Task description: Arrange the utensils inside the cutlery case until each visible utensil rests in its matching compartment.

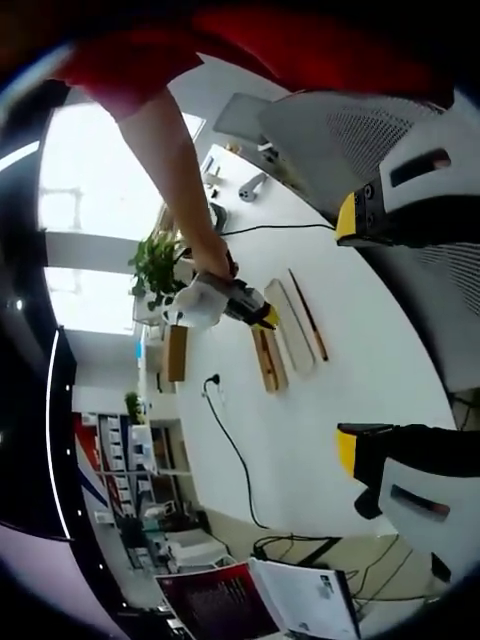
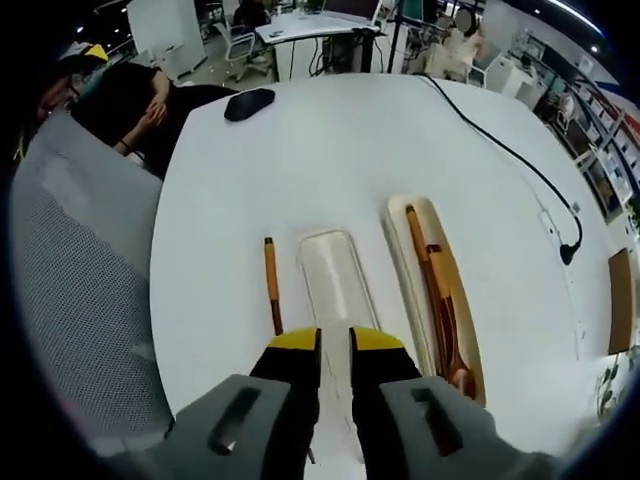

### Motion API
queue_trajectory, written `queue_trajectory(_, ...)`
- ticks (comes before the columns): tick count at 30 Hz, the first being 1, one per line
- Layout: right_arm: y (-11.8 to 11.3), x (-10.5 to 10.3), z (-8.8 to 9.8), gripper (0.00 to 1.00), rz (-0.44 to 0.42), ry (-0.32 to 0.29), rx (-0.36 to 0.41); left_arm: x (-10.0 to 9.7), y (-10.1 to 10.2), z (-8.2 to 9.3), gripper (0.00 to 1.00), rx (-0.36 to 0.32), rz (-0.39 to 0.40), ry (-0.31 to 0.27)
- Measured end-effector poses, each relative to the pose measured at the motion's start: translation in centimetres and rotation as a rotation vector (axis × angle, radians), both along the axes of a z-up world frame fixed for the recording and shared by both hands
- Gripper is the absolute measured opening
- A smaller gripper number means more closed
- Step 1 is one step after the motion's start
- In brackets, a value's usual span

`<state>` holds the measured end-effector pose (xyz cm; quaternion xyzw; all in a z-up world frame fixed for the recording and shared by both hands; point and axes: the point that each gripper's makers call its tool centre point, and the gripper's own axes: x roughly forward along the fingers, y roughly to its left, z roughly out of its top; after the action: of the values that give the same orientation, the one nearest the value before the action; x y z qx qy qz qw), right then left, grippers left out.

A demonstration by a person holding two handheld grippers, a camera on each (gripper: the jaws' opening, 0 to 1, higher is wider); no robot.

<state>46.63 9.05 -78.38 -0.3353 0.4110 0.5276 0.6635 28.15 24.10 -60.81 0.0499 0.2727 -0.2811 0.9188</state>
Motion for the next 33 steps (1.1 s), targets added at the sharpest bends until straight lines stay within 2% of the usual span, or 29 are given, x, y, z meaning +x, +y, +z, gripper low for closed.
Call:
queue_trajectory(12, 0.8, -2.6, -1.9, 0.09, 0.027, 0.034, -0.007, 0.0, 0.3, -0.2, 0.73, 0.000, 0.008, 0.005)
queue_trajectory(33, 1.3, -4.3, -3.5, 0.08, 0.059, 0.044, -0.028, -0.2, 0.7, -0.6, 0.73, 0.006, 0.014, 0.013)
